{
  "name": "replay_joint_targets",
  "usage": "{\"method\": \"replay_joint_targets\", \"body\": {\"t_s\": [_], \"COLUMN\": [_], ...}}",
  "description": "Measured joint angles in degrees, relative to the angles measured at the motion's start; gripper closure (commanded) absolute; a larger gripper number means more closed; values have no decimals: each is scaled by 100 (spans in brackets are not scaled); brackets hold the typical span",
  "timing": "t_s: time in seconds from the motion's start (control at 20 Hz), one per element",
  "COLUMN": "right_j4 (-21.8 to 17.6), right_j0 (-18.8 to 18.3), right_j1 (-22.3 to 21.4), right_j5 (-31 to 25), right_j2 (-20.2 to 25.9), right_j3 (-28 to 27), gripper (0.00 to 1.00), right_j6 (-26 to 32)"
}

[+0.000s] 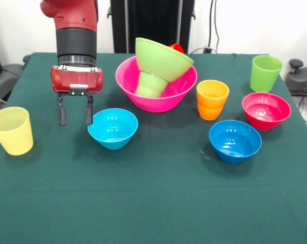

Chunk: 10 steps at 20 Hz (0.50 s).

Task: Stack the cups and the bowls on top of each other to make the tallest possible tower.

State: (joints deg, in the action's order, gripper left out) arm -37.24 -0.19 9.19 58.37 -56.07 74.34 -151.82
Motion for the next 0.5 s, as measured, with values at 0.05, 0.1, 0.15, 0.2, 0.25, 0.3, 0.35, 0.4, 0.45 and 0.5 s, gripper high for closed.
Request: {"method": "replay_joint_targets", "body": {"t_s": [0.05, 0.1, 0.15, 0.2, 0.25, 0.3, 0.35, 0.4, 0.45, 0.5], "right_j4": [50, 82, 137, 157, 178, 205, 233, 246, 265, 318], "right_j0": [-8, -11, -14, -13, -12, -12, -11, -9, -6, 3], "right_j1": [2, 4, 6, 10, 15, 22, 35, 41, 49, 65], "right_j5": [0, 0, 0, -1, 0, 0, 0, 0, 0, 0], "right_j2": [0, 0, 0, 0, 0, -1, 0, 0, 0, 0], "right_j3": [0, 1, -1, -1, -1, -1, 0, -1, 0, 0], "gripper": [0, 0, 0, 0, 0, 0, 0, 0, 0, 0], "right_j6": [0, 0, 0, 0, 0, 0, 0, 0, 0, 0]}}
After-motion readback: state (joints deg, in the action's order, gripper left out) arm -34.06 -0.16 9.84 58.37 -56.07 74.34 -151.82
